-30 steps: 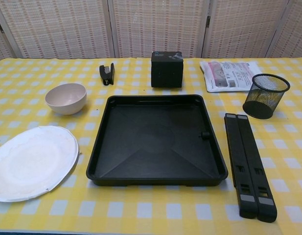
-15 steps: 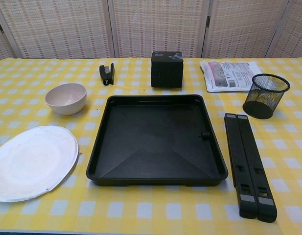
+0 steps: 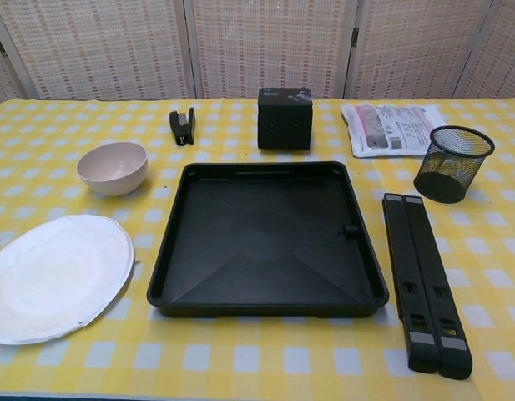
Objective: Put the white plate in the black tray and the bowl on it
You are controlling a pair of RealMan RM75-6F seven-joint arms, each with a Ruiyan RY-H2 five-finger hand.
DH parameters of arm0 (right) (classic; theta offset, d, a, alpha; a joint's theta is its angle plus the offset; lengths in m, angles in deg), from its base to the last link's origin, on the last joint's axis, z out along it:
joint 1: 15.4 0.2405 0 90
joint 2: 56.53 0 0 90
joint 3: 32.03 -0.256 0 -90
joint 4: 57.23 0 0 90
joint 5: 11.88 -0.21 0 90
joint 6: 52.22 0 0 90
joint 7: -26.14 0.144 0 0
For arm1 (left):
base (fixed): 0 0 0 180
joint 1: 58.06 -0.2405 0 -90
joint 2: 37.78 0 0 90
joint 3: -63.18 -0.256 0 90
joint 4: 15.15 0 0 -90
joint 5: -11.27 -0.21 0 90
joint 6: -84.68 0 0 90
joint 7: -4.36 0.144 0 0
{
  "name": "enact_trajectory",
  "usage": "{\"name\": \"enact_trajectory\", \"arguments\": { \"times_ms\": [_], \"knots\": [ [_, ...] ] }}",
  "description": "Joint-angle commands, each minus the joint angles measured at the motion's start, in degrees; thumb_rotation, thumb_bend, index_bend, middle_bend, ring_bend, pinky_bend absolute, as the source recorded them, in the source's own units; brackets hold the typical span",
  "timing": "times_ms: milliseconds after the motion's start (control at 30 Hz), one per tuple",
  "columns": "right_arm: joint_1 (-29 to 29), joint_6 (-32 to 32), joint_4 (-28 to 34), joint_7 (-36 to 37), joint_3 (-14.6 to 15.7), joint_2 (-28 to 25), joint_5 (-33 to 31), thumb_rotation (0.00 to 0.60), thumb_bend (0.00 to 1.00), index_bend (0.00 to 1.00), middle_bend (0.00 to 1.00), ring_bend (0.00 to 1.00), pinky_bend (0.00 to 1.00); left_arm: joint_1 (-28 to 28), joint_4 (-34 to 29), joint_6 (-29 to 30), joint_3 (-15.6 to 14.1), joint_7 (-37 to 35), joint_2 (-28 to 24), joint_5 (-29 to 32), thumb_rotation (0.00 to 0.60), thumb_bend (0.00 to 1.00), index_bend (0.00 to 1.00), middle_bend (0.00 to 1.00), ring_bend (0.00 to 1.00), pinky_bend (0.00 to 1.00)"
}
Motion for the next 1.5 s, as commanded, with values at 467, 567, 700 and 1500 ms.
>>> {"name": "enact_trajectory", "arguments": {
  "times_ms": [467,567,700,1500],
  "knots": [
    [0.7,-2.6,1.3,-2.2,-0.5,-0.2,-2.4,0.600,0.43,0.00,0.00,0.00,0.00,3.0,14.9,0.4,-1.2,-5.7,11.1,-4.0,0.600,0.36,0.52,1.00,1.00,1.00],
    [0.6,-2.3,1.2,-1.8,-0.5,-0.3,-2.3,0.600,0.43,0.00,0.00,0.00,0.00,3.3,16.6,0.0,-1.2,-4.5,12.6,-3.8,0.600,0.36,0.50,1.00,1.00,1.00],
    [0.5,-2.4,1.2,-1.7,-0.3,-0.5,-2.3,0.600,0.43,0.00,0.00,0.00,0.00,3.9,18.6,-0.8,-1.4,-3.4,14.4,-4.0,0.600,0.36,0.49,1.00,1.00,1.00],
    [0.8,-2.5,0.7,-1.3,-0.7,-0.1,-2.6,0.600,0.43,0.00,0.00,0.00,0.00,5.9,30.2,-2.6,-1.3,-3.5,22.1,-1.2,0.600,0.37,0.44,1.00,1.00,1.00]
  ]
}}
